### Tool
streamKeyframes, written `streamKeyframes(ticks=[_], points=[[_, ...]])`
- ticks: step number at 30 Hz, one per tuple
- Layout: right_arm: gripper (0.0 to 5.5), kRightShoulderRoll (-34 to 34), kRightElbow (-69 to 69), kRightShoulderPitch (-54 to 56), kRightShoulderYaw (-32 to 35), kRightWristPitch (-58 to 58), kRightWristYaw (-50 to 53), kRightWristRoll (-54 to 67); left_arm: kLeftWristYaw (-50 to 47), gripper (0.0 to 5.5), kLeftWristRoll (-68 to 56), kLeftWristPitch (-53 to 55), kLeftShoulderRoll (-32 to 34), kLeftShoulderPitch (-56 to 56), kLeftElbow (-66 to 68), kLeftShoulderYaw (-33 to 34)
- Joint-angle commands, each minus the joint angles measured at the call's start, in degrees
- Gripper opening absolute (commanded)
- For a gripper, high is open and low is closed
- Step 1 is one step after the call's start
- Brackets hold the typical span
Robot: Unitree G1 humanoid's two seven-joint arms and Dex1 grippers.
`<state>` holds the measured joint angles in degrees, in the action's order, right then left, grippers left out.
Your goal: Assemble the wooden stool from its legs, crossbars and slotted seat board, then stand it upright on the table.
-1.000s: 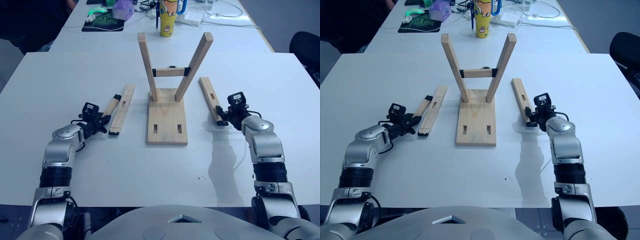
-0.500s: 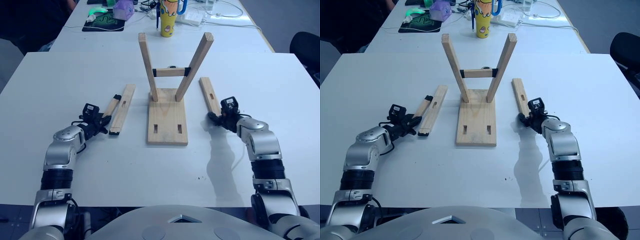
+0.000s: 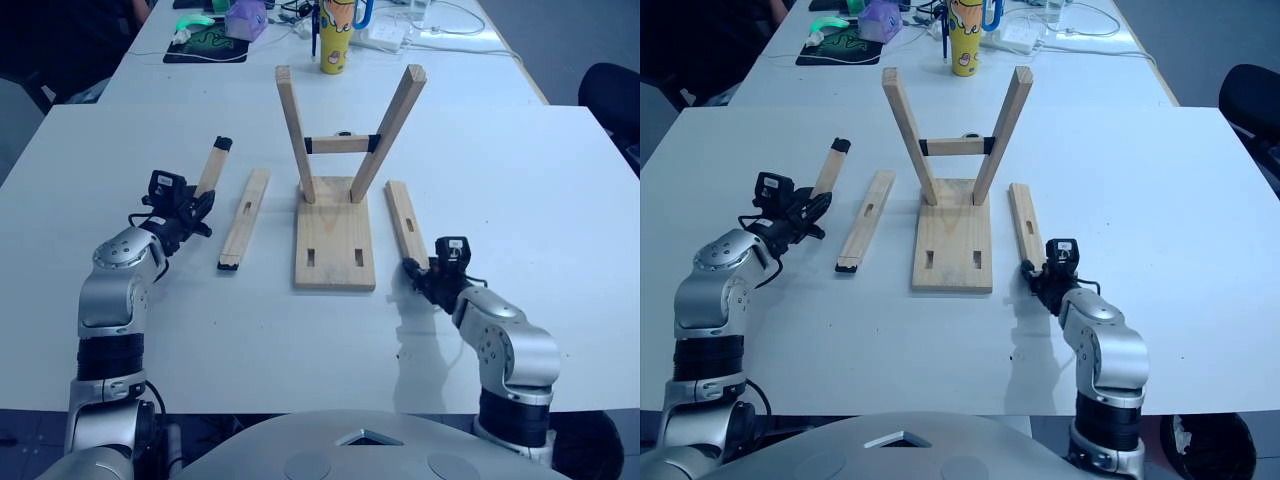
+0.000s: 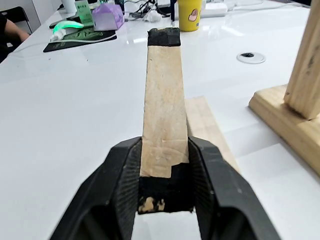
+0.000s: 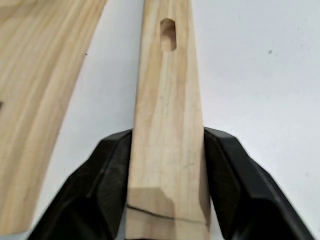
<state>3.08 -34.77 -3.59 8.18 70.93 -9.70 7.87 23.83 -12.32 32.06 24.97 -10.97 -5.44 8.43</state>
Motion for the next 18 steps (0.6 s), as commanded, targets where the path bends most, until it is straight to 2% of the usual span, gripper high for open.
streamKeyframes(ticks=[1, 4, 7, 9, 11, 13, 18], points=[[2.66, -2.1, -5.1, 0.5, 1.6, 6.1, 2.2, 0.8, 0.6, 1.33, -0.7, -0.4, -0.2, -0.1, -1.8, -0.7], [3.11, -0.9, -7.1, 1.9, 3.3, 7.1, 1.7, 1.6, 1.3, 1.33, -1.2, -2.6, -0.1, 1.0, -3.5, -0.1], [3.15, 2.6, -9.4, 3.1, 5.3, 3.5, 0.6, 1.8, 1.6, 1.33, -2.2, -7.0, -0.7, 3.6, -6.6, 1.6], [3.15, 3.5, -11.3, 4.6, 9.7, -1.8, -0.9, 3.5, 1.1, 1.33, -2.6, -12.6, -2.0, 7.3, -10.6, 3.4], [3.15, -0.2, -11.7, 8.0, 16.6, -3.5, -4.4, 11.3, 1.5, 1.33, -2.0, -20.0, -3.3, 12.9, -15.5, 4.0], [3.15, -3.5, -8.8, 11.1, 21.0, 0.0, -8.2, 20.2, 2.5, 1.33, -1.0, -26.2, -4.1, 18.7, -19.5, 3.0], [3.15, -11.9, -2.2, 19.2, 27.2, 9.9, -8.3, 36.5, 5.1, 1.33, 1.3, -30.4, -4.8, 20.9, -23.0, -6.2]])
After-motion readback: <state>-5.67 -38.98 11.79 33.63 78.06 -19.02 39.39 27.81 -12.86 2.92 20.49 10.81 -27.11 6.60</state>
